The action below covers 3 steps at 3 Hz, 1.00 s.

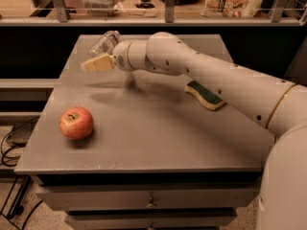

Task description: Pick water bottle

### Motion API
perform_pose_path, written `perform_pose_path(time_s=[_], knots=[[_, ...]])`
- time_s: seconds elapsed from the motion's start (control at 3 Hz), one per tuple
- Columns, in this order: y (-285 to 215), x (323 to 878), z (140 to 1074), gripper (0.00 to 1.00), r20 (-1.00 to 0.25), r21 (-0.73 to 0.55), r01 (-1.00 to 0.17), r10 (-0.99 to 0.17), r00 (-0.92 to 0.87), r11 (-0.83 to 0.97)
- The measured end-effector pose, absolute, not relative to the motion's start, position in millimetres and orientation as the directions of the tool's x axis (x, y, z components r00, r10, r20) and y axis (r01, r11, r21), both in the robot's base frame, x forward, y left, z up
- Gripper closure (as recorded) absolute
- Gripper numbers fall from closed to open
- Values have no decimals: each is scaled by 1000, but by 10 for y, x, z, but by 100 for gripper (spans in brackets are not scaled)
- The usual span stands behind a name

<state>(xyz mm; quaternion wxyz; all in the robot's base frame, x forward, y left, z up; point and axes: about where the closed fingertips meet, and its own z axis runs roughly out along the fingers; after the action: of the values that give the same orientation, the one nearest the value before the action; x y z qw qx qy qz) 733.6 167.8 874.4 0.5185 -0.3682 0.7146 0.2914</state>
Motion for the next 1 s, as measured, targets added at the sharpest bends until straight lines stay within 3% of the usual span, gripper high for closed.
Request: perform_pose_path(time_s=[1.0], knots=[[1947,7647,8650,0,-971,44,-766,-151,-183,641]])
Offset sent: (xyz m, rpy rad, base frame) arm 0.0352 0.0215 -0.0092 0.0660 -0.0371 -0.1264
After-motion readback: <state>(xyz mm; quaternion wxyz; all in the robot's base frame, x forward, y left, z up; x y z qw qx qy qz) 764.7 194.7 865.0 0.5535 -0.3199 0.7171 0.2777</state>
